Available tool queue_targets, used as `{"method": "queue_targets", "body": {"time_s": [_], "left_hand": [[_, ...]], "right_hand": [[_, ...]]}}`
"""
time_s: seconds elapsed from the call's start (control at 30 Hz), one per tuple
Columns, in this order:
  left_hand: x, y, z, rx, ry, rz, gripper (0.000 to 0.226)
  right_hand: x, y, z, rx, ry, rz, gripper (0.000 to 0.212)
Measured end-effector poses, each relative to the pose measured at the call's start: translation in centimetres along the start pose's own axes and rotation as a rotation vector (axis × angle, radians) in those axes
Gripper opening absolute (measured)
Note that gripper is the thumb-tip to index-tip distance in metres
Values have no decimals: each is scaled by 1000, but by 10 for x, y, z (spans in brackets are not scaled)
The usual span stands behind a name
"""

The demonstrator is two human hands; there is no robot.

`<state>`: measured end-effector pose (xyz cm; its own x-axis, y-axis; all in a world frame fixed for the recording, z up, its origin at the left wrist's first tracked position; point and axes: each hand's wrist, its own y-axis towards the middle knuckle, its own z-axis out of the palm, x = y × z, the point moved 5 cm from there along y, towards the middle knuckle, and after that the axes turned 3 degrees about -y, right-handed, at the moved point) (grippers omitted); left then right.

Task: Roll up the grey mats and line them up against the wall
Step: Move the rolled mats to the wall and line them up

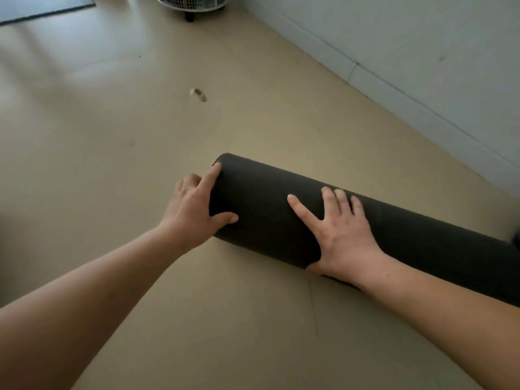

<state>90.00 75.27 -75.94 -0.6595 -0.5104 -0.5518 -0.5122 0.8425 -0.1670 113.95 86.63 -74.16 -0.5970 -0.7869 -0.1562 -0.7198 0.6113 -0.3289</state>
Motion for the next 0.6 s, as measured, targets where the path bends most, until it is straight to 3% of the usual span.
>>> {"method": "queue_targets", "body": {"time_s": [0.07, 0.2, 0.33, 0.4, 0.5, 0.6], "left_hand": [[15, -14, 9, -41, -18, -12, 115], [45, -58, 28, -62, 0, -36, 130], [43, -73, 36, -105, 181, -31, 132], [13, -69, 32, -139, 335, 127, 131], [-47, -74, 51, -39, 494, 562, 131], [-83, -66, 79, 109, 658, 621, 135]], "right_hand": [[-15, -3, -9, 56, 6, -18, 149], [-49, -30, 0, 276, -36, 141, 167], [-49, -44, 21, 235, -39, 122, 165], [-54, -41, 19, 196, -11, 112, 163], [-56, -44, 21, 154, 18, 108, 160], [-57, -54, 26, 122, 3, 79, 151]]}}
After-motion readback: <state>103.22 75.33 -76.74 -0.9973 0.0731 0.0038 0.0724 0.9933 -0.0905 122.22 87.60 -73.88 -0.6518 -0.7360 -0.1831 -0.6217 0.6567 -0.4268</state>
